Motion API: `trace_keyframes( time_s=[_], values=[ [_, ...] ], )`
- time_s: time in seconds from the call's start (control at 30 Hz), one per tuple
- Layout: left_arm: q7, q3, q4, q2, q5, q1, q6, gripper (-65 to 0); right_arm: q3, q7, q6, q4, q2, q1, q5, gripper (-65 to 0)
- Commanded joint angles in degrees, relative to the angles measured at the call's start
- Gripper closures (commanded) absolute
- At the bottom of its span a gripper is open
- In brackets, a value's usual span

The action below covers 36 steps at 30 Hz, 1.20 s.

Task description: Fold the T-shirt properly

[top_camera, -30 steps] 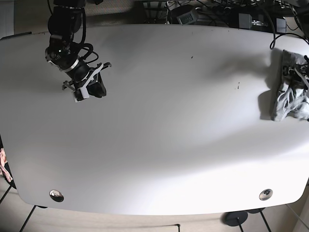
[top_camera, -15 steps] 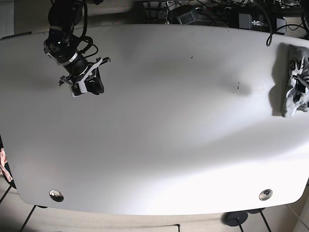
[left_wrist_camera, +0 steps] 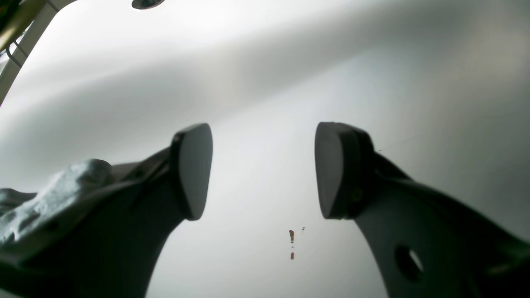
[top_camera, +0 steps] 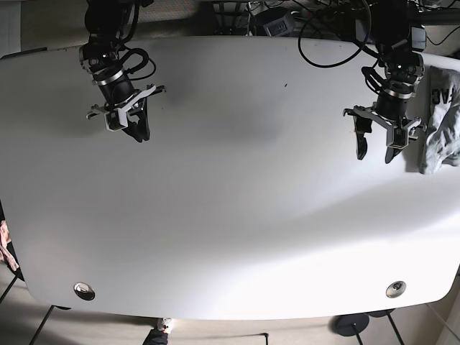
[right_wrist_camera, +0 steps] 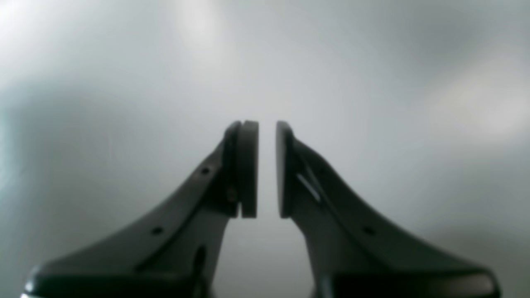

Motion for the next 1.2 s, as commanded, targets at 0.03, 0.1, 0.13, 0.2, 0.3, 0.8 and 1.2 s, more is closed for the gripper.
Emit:
trace_keyframes(
  time_s=[0.03, 0.1, 0.13, 0.2, 0.3, 0.8, 1.2],
  values=[
    [-1.71, 0.34, 2.30, 3.72, -0.63, 0.50, 0.40, -35.8, 0.02, 6.48, -0.18, -2.19, 0.37, -1.04, 0.78, -6.5],
    [-1.71, 2.01, 1.68, 6.88, -0.54, 0.76, 1.98, -35.6, 0.02, 10.08, -0.27, -4.39, 1.78, -2.88, 0.78, -6.3],
    [-1.80, 3.77, 0.45, 7.50, -0.54, 1.38, 4.44, -33.3, 0.02, 11.66, -0.27, -4.83, 2.13, -4.46, 0.78, -6.3],
    [-2.06, 7.02, -1.83, 7.58, -0.54, 1.64, 7.25, -30.8, 0.02, 14.12, -0.27, -5.00, 2.31, -6.75, 0.87, -6.3],
    [-9.62, 10.54, -5.53, 7.67, -0.54, 3.75, 9.80, -30.7, 0.02, 15.88, -0.27, -4.83, 2.31, -10.00, 2.63, -6.3],
    [-27.12, 21.44, 0.72, 7.32, -0.89, 38.30, 15.78, -30.6, 1.43, 16.15, -0.27, -1.93, 5.65, -25.21, 11.60, -6.3],
    [-27.03, 21.52, -8.95, 6.79, -0.89, 52.63, 15.78, -30.6, 1.26, 16.15, 0.17, 0.36, 5.65, -41.83, 11.69, -6.3]
  ],
)
